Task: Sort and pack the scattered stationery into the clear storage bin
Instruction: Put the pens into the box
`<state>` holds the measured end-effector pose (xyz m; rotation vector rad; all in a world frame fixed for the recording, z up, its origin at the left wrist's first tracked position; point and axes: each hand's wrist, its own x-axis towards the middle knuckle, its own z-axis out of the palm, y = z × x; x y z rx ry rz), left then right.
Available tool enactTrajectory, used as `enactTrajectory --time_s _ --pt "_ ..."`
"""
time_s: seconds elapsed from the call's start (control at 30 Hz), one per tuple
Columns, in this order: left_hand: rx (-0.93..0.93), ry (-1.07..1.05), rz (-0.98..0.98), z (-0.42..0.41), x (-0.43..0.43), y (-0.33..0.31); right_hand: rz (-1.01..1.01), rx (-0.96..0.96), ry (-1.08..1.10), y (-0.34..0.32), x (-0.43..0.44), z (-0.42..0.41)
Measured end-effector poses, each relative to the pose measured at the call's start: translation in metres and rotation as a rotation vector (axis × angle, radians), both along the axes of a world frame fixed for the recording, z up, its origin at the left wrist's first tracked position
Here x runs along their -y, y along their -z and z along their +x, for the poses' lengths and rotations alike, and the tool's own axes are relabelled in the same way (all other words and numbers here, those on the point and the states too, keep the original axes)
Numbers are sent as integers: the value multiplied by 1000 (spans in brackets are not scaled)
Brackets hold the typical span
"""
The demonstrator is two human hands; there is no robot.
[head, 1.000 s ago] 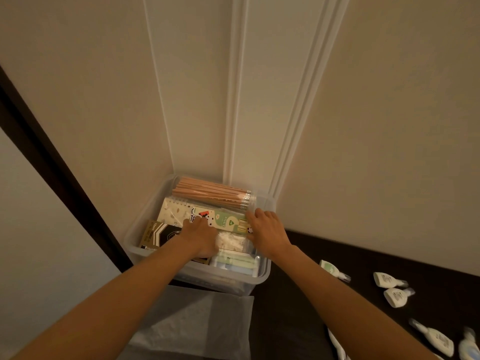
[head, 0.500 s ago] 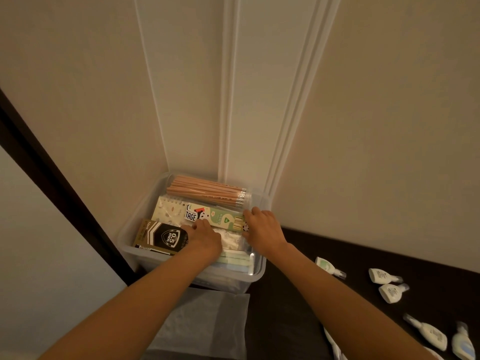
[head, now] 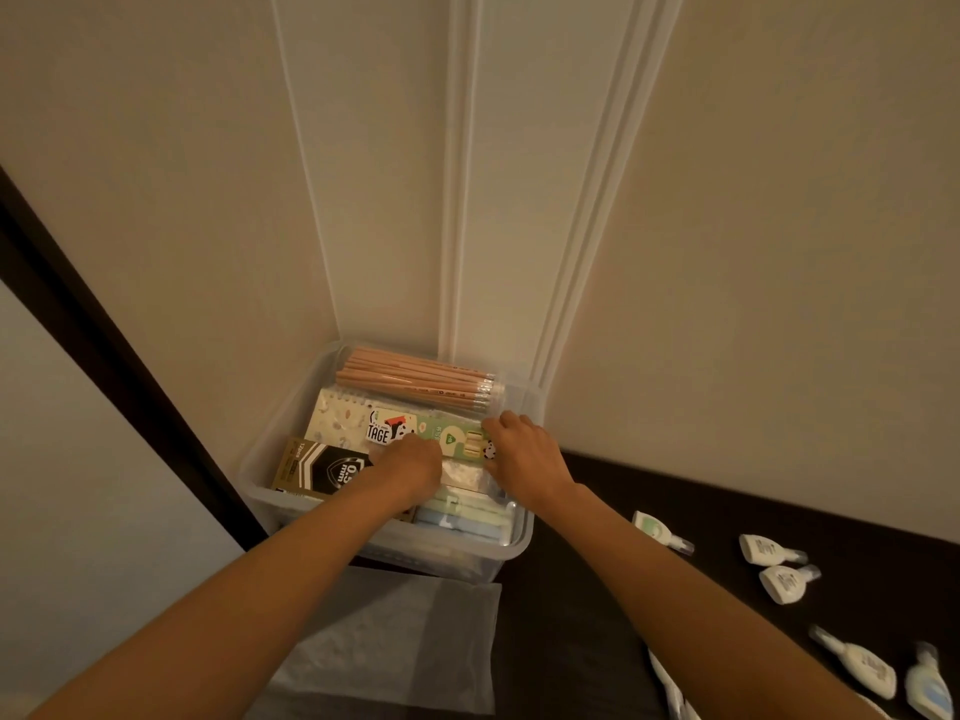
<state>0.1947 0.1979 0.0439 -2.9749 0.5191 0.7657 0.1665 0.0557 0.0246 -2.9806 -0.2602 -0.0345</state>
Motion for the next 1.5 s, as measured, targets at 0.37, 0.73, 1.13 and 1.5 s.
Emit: enactTrajectory --time_s 0.37,0.73,1.13,1.5 --pt "190 -57 -219 7 -17 2 48 -63 3 -3 -22 5" --pt "322 -24 -259 14 -32 16 49 -186 362 -19 -30 8" --pt "382 -179 -115 15 -35 13 323 -306 404 -19 -32 4" --pt "321 -161 -135 9 -45 16 776 -617 348 -24 -45 7"
